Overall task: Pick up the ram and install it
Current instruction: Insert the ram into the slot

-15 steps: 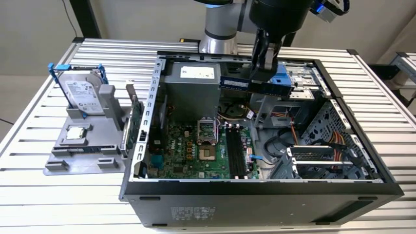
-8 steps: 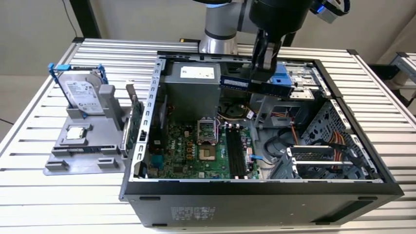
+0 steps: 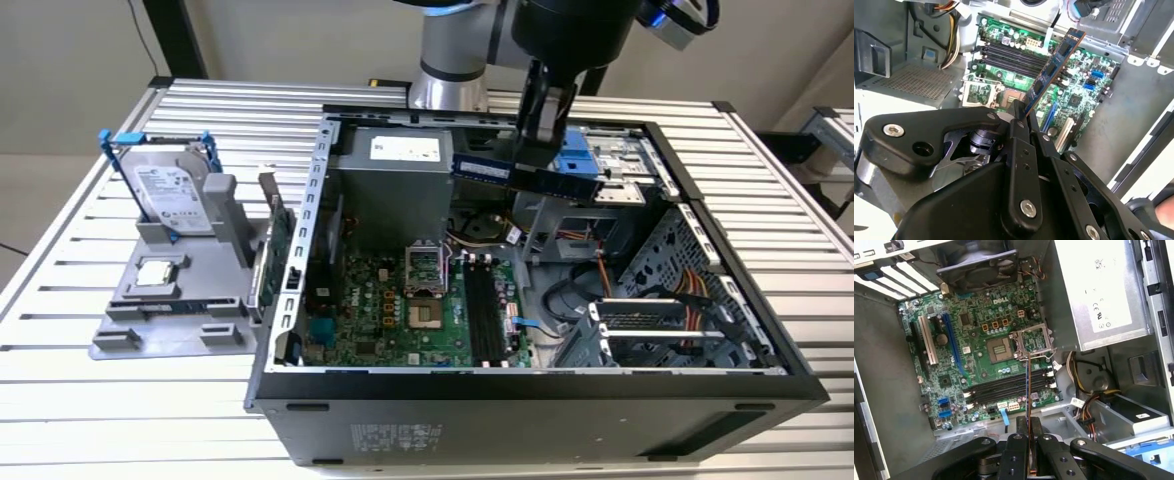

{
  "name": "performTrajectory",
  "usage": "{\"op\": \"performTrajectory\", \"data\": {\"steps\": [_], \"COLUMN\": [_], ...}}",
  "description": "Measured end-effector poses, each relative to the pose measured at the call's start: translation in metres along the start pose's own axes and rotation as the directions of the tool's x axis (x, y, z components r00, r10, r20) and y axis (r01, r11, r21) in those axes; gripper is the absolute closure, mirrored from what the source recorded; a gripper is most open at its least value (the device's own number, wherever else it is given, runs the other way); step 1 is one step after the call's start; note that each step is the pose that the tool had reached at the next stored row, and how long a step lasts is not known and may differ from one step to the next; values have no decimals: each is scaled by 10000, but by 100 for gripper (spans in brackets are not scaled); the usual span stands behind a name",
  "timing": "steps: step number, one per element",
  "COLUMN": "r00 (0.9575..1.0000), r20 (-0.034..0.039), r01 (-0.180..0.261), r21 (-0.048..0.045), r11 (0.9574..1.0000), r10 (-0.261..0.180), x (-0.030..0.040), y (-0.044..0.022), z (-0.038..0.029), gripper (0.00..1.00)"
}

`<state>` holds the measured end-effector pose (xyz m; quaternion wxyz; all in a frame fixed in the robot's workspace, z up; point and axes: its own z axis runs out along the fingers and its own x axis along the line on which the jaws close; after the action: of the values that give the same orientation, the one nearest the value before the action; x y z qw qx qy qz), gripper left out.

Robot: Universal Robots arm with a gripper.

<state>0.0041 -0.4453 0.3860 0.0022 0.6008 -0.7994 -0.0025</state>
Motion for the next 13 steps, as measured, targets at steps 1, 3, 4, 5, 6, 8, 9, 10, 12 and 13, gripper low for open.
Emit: {"op": "performTrajectory", "data": {"steps": [1,3,4,5,6,8,9,10,12,13], "r00": [10000,9999,9999,9998,9997,9994,9992,9990,9986,9984], "r20": [1,1,1,2,2,2,2,3,4,4], "r01": [-41,-126,-171,-218,-264,-353,-401,-441,-526,-569], "r21": [0,0,0,0,0,0,0,-1,-1,-1], "r11": [10000,9999,9999,9998,9997,9994,9992,9990,9986,9984], "r10": [41,126,171,218,264,353,401,441,526,569], "x": [0,0,0,0,0,0,0,0,0,0], "y": [0,0,0,0,0,0,0,0,0,0], "z": [0,0,0,0,0,0,0,0,0,0], "gripper": [100,100,100,100,100,100,100,100,100,100]}}
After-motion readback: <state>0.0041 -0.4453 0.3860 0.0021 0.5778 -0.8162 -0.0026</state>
